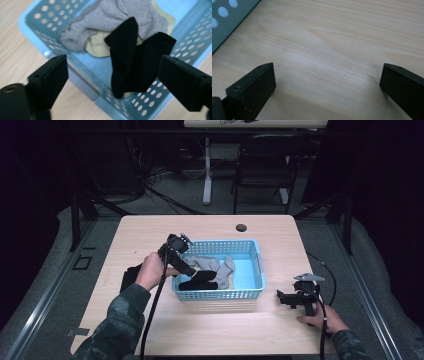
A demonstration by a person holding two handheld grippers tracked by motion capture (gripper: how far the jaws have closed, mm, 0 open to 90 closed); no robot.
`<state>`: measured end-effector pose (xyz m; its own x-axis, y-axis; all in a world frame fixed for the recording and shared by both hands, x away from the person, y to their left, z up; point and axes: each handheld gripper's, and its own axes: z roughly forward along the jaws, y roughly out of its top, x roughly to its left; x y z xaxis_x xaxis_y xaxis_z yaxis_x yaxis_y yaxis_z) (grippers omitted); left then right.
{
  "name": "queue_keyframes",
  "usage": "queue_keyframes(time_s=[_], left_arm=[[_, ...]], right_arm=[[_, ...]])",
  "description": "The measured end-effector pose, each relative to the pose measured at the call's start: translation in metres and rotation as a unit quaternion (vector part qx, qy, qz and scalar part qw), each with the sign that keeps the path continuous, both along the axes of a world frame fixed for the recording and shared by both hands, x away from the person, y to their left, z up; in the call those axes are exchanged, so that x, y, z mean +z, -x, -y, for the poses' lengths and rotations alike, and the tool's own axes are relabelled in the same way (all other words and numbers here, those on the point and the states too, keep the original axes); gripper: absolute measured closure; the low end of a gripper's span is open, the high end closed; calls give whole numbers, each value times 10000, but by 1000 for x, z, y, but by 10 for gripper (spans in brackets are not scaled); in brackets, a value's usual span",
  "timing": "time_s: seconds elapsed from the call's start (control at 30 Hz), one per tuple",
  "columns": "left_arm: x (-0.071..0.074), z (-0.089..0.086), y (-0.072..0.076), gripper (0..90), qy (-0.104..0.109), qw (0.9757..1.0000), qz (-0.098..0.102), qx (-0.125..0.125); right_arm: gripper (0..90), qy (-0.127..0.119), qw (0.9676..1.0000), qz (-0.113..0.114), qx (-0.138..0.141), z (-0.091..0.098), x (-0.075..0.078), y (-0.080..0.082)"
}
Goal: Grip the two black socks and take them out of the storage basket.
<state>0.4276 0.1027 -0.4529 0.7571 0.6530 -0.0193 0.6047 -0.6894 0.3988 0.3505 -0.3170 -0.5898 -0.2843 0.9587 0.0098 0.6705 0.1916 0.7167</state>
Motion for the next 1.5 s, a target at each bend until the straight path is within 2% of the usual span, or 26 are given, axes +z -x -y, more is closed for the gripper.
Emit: queue_keyframes(time_s=[0.37,0.47,0.6,0.77,1.03,1.17,1.37,1.5], left_arm=[[-22,14,2,334,-174,9989,-350,-267],[-28,15,2,372,-191,9989,-365,-244],[-37,15,0,414,-259,9984,-483,-167],[-40,13,-3,479,-242,9981,-568,-64],[-47,13,-6,555,-291,9953,-926,-74],[-48,15,-6,622,-354,9946,-972,-84],[-47,16,-4,829,-449,9942,-966,-166],[-42,12,-4,868,-404,9953,-865,-152]], right_arm=[[0,-1,10000,0,0,0,0,0],[0,23,10000,-23,20,0,0,0],[0,0,10000,-1,1,0,0,0],[0,19,10000,-19,20,0,0,0],[0,0,10000,-2,1,0,0,0],[0,21,10000,-20,18,0,0,0],[0,-2,10000,-2,1,0,0,0],[0,0,10000,1,1,0,0,0]])
